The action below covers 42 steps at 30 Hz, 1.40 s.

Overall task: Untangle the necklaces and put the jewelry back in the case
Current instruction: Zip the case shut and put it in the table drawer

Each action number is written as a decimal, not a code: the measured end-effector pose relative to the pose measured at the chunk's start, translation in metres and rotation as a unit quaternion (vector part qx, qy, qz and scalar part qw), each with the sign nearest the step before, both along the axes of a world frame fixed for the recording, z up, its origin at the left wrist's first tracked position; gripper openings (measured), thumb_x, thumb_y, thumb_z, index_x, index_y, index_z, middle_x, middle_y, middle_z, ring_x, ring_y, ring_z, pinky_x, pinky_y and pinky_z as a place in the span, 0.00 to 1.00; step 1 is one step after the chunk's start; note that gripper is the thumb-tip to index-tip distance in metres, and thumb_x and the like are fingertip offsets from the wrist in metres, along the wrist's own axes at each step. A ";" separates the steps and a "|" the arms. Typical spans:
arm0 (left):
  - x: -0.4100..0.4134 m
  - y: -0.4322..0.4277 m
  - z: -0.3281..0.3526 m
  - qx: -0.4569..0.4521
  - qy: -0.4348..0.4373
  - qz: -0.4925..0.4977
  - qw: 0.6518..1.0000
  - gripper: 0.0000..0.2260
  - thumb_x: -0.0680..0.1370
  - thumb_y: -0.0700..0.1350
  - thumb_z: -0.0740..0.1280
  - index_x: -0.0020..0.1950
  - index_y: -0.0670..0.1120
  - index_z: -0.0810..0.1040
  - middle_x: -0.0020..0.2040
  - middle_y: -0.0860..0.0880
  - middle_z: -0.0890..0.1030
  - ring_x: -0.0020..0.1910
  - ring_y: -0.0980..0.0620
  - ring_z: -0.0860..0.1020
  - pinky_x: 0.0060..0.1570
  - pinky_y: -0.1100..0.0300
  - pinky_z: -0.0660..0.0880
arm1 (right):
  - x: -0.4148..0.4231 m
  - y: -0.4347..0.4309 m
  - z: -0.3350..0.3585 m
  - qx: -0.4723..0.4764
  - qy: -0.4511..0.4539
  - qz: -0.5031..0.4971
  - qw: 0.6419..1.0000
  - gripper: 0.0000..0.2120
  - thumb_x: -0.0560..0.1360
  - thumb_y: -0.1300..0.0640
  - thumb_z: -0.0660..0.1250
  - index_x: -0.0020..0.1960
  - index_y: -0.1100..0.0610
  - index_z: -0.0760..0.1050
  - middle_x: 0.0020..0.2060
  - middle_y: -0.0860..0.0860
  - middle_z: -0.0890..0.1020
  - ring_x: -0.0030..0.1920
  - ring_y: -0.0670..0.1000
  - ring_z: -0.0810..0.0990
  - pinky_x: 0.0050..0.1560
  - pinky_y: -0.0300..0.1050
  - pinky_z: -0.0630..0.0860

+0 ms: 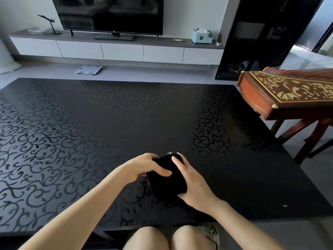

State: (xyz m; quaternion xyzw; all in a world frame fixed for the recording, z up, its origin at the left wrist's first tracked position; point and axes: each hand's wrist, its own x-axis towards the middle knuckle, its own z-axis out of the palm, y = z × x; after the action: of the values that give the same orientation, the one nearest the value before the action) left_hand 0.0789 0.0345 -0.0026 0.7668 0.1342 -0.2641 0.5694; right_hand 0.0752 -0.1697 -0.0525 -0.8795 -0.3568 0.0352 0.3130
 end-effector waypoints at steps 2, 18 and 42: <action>-0.006 -0.005 0.006 0.052 -0.057 -0.016 0.997 0.16 0.63 0.46 0.79 0.48 0.47 0.79 0.43 0.50 0.83 0.44 0.53 0.82 0.41 0.61 0.77 | -0.002 -0.004 -0.001 -0.017 -0.051 0.012 0.998 0.49 0.70 0.64 0.69 0.74 0.37 0.39 0.77 0.49 0.46 0.73 0.52 0.61 0.65 0.38 0.67; -0.039 -0.032 0.024 0.444 -0.290 -0.026 0.847 0.25 0.67 0.59 0.70 0.58 0.49 0.73 0.48 0.55 0.79 0.46 0.54 0.78 0.45 0.59 0.75 | 0.024 0.045 0.107 -0.141 -0.068 -0.053 0.986 0.11 0.77 0.56 0.62 0.42 0.60 0.78 0.35 0.50 0.80 0.38 0.53 0.78 0.43 0.48 0.76; -0.033 -0.012 0.044 -0.260 -0.149 0.439 0.847 0.14 0.64 0.47 0.78 0.45 0.44 0.82 0.41 0.49 0.85 0.42 0.51 0.83 0.45 0.59 0.77 | 0.007 0.054 0.085 0.364 0.564 -0.303 0.676 0.10 0.75 0.70 0.61 0.35 0.63 0.71 0.24 0.53 0.68 0.24 0.46 0.62 0.21 0.36 0.56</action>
State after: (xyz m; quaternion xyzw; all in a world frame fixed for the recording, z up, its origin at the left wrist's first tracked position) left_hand 0.0457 0.0229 0.0413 0.4822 0.2972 0.1054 0.8173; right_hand 0.0826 -0.1161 0.0320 -0.5689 0.1889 0.2956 0.7438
